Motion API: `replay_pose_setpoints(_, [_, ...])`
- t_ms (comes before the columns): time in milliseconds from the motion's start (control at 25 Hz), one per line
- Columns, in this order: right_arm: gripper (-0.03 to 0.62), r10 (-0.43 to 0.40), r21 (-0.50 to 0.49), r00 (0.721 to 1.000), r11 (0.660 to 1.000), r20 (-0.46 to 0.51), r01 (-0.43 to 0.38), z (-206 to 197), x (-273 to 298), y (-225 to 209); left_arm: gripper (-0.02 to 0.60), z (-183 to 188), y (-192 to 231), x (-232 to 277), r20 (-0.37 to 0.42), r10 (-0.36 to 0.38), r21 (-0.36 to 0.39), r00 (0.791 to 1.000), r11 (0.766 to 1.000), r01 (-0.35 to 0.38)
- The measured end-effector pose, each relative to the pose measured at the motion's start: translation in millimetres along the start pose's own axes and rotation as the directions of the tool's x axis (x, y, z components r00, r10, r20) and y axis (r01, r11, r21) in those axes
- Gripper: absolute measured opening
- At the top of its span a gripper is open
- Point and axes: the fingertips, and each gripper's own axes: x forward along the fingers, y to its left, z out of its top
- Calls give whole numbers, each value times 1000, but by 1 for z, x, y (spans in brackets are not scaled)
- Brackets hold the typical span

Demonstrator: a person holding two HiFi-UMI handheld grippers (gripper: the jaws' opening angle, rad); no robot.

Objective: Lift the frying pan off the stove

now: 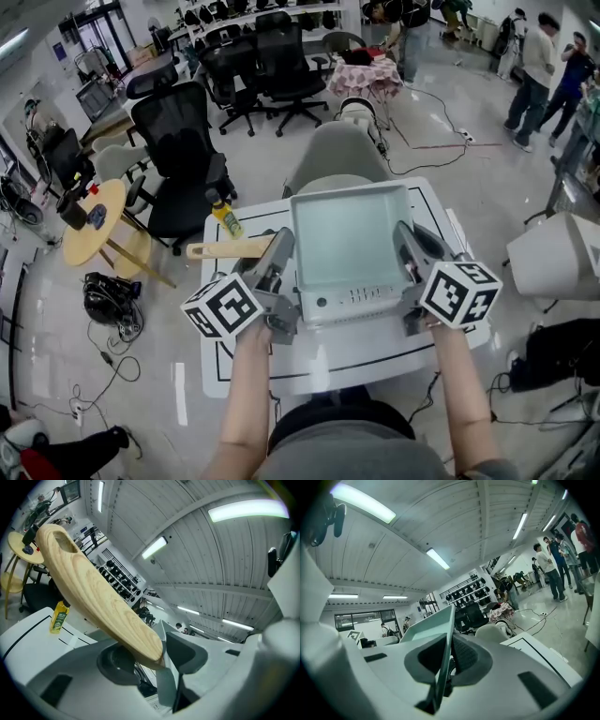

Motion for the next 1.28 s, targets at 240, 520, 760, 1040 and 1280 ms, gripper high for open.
replay_pose_setpoints(240, [21,1,-5,1000,1000,16,-1,2,-4,5,189,4,-3,-5,4,-5,12,1000,1000,5])
replay_pose_setpoints(520, [20,6,-5,1000,1000,25,-6,4,-6,2,189,2,-8,-3,12,-14,17,1000,1000,14])
replay_pose_setpoints(760, [20,8,-6,1000,1000,22,-8,7,-5,-2,187,3,-10,1,10,-12,19,1000,1000,11])
replay_pose_setpoints(1040, [20,12,-4,1000,1000,22,-12,2,2,1,187,3,0,0,12,-9,11,1000,1000,9])
replay_pose_setpoints(1280, [20,14,-7,1000,1000,13,-14,3,2,-5,187,1,-3,4,11,-6,11,1000,1000,6])
